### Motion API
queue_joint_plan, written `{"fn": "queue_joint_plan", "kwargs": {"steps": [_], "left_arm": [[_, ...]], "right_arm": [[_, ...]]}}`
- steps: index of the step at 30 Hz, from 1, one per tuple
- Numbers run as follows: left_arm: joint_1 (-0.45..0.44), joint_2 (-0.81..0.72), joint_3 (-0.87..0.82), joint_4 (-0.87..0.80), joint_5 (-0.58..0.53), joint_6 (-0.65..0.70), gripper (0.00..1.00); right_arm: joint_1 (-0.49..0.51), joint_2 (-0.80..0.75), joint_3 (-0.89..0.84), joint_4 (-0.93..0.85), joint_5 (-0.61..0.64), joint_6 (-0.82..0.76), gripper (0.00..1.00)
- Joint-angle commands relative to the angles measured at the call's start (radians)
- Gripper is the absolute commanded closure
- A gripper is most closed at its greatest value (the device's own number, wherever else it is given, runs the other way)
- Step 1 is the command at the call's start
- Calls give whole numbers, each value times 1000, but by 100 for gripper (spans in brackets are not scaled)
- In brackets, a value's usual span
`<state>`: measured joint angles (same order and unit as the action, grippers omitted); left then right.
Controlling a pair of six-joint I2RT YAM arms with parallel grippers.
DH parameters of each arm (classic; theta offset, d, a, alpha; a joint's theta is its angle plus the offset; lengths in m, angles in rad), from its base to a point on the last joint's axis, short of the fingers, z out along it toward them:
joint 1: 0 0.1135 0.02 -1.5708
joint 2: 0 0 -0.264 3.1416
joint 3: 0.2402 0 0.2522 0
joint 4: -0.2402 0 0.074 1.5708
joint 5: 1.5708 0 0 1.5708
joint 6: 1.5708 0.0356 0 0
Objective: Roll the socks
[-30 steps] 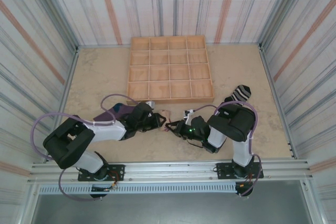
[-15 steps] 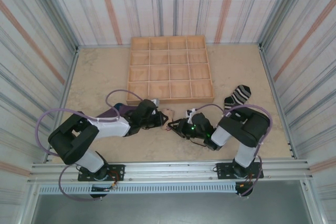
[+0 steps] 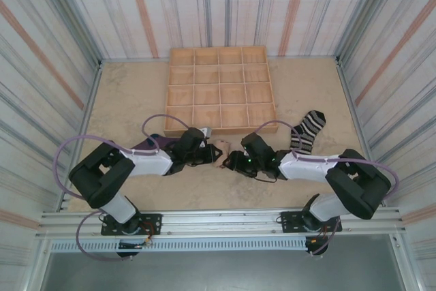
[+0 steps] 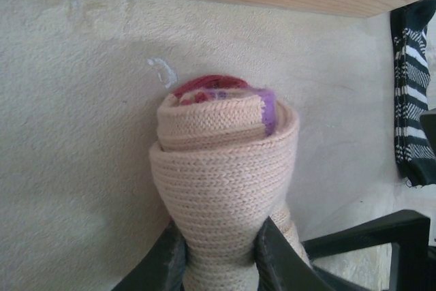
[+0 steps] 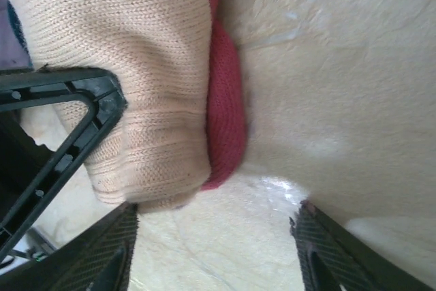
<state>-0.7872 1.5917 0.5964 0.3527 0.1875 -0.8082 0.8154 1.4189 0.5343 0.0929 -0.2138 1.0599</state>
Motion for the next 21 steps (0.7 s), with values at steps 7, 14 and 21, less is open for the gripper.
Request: {"fn": "queue_joint_plan", "kwargs": {"steps": [7,14,21], "left_arm": [[-4,85,-28,-71,18,-3,99],[-4,124,-28,-33,36,-24,99],[-5,185,-30,42,70,-61,99]], "right_arm": [[-75,70,3,9,-37,-195,29],[-98,182,0,106,-79,-206,37],[-100,249,-84,255,-95,-155,59]]}}
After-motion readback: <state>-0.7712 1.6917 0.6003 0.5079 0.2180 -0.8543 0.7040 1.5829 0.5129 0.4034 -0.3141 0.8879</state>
